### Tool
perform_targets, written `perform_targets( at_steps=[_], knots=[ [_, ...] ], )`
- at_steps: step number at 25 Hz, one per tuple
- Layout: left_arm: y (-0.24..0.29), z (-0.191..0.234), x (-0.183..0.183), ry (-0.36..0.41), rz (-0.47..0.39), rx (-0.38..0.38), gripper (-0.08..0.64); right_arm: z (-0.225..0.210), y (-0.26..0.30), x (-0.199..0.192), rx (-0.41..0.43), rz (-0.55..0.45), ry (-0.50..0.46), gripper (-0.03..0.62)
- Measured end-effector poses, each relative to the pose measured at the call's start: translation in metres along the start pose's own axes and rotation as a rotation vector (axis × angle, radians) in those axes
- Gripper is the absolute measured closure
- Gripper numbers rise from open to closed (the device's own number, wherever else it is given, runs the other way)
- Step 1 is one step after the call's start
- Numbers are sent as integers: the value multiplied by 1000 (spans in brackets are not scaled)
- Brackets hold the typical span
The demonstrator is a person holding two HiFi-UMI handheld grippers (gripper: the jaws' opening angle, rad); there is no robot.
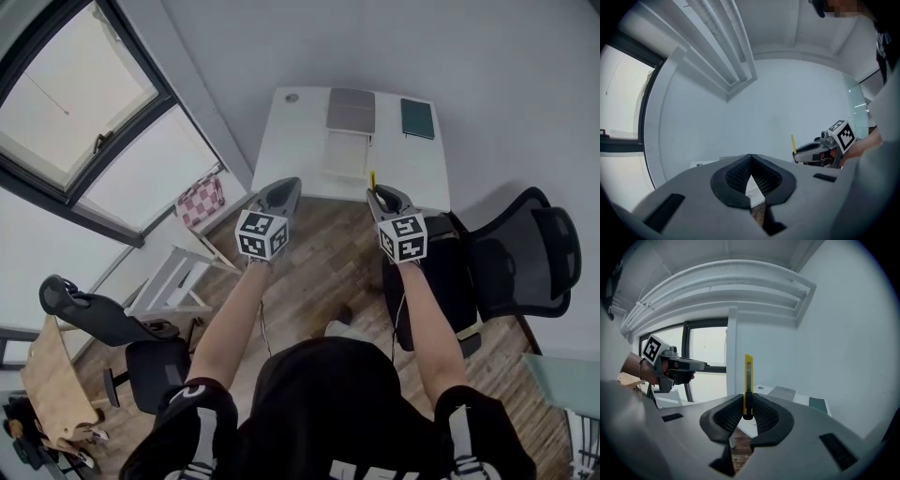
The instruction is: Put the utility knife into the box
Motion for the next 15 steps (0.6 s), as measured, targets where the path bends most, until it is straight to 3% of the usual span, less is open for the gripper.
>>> perform_targets(
  at_steps=[15],
  knots=[
    [51,11,-7,-15,21,41,535,-40,46,-9,63,22,26,517]
  ],
)
Point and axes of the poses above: the fingertips, and each gripper's own axes: y forward along the fingers, z to its left, x out of its top, the point moved 1 cm from there along -y, backward along the fingers, and after that the axes turned 1 degree about -z, right-handed, at the moved point
